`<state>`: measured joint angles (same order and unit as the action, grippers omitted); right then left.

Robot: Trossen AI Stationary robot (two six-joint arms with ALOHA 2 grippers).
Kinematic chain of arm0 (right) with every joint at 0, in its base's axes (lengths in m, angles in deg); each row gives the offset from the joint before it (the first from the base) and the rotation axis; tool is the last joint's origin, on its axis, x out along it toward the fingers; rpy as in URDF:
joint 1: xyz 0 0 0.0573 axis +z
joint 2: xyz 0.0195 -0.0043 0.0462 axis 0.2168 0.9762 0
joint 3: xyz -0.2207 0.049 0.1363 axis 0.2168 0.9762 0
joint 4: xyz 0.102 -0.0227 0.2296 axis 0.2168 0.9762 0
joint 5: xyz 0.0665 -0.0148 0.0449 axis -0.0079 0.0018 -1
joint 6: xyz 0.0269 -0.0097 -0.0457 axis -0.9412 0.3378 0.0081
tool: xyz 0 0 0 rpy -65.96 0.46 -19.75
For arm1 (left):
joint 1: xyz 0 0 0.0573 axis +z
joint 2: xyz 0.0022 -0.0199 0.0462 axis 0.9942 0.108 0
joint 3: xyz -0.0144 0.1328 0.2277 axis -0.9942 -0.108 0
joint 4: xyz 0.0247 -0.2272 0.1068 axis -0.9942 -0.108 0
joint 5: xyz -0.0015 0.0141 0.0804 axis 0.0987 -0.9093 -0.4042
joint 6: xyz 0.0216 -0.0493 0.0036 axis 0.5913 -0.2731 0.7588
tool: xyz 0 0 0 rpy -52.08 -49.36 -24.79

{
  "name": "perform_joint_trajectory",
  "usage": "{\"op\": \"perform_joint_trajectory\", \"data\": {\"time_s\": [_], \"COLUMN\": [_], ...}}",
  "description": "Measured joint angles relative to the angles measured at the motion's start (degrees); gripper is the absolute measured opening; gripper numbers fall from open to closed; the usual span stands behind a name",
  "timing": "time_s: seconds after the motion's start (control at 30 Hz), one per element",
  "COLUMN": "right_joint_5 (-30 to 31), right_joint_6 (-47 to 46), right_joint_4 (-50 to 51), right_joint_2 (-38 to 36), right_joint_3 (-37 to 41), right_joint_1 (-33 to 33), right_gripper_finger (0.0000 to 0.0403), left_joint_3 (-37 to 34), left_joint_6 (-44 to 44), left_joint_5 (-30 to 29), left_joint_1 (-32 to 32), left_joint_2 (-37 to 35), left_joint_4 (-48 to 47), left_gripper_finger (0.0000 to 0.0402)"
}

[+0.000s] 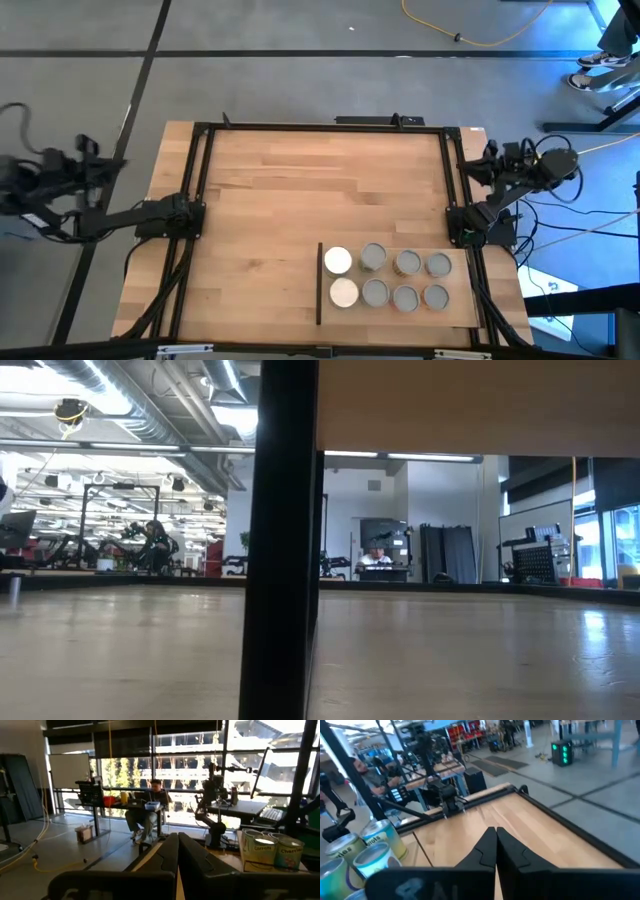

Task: Pick and place cans onto a shelf
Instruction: Adjust the tuna can on the shelf

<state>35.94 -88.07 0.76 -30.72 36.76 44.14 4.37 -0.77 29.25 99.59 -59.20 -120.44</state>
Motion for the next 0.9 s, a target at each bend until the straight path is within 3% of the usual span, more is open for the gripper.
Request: {"op": "perform_joint_trajectory", "data": {"time_s": [0.33, 0.53, 0.67, 0.9], "right_joint_5": [-5.31, -13.16, -14.03, -22.20], "right_joint_6": [12.37, 13.74, 13.84, 15.27], "right_joint_4": [-26.73, -35.68, -36.13, -42.27], "right_joint_2": [0.00, 0.00, 0.02, 0.02], "right_joint_3": [15.85, 23.83, 27.69, 33.02], "right_joint_1": [0.01, 0.02, 0.00, 0.01], "right_gripper_finger": [0.0003, 0.0003, 0.0003, 0.0003], "left_joint_3": [-27.54, -42.68, -49.13, -55.40], "left_joint_6": [1.55, -0.48, -5.12, -5.99], "left_joint_5": [3.30, 14.65, 19.27, 21.13], "left_joint_1": [-0.02, -0.02, -0.02, -0.02], "left_joint_2": [0.02, 0.02, 0.02, 0.02], "left_joint_4": [24.04, 43.20, 51.57, 58.32], "left_gripper_finger": [0.0000, 0.0000, 0.0000, 0.0000]}}
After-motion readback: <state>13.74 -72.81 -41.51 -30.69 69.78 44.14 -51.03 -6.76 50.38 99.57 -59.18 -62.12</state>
